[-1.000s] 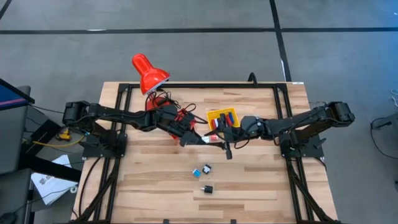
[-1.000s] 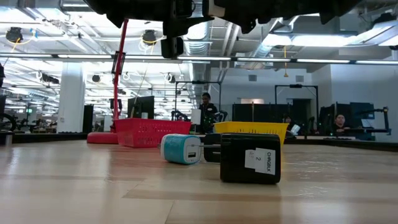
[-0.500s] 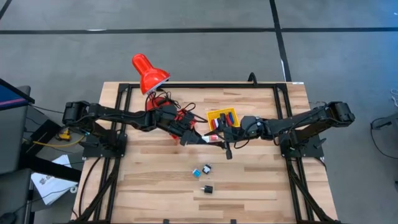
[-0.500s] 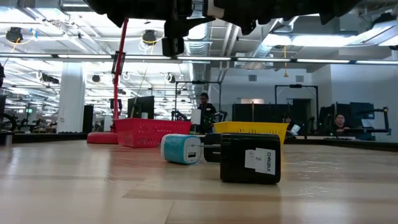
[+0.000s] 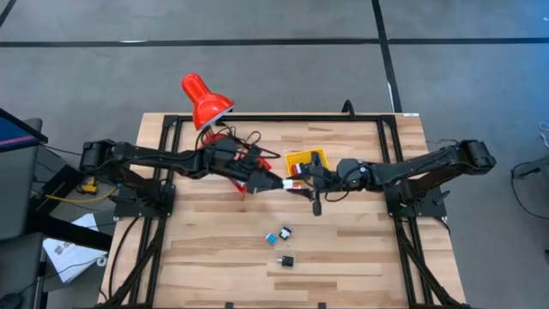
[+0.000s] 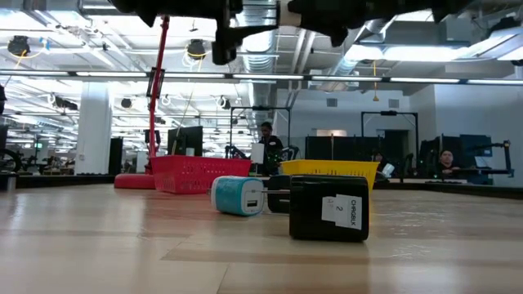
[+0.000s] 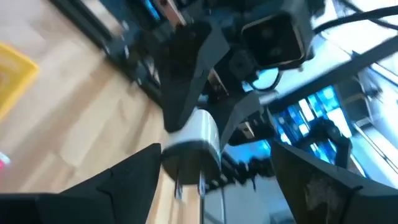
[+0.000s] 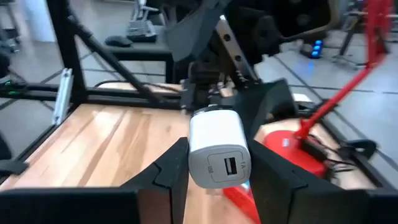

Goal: Pick & Place Office items
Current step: Put the white charger adapter into the red bin

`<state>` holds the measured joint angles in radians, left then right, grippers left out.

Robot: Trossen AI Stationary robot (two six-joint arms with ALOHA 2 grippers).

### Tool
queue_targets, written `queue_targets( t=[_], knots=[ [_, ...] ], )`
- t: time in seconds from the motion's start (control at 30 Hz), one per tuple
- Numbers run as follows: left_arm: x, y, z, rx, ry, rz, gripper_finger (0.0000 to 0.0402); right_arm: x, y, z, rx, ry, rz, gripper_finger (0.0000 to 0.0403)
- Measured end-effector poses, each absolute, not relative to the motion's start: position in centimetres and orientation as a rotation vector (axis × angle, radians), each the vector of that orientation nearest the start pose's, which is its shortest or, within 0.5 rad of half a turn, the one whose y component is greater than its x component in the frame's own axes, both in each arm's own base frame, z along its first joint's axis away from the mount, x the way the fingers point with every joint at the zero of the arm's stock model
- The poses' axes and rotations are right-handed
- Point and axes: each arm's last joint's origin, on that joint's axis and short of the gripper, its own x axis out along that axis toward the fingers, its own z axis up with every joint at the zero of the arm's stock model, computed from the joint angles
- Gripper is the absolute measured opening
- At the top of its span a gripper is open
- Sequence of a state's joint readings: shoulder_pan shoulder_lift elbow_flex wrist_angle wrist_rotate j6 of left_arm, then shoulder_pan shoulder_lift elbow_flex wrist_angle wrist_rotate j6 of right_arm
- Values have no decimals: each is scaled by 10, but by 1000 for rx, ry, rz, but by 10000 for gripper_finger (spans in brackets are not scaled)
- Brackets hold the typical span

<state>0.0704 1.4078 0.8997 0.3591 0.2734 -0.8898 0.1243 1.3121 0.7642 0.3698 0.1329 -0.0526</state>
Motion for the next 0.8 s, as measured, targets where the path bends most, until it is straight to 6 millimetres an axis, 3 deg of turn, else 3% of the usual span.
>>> queue_targets(
  t=[0.3, 0.8],
  knots=[
    [312, 15, 291, -934, 115, 14, 298, 263, 32, 292, -77, 105, -133, 127],
    [313, 6, 294, -1002, 76, 19, 298, 273, 45, 286, -81, 72, -164, 127]
  ],
)
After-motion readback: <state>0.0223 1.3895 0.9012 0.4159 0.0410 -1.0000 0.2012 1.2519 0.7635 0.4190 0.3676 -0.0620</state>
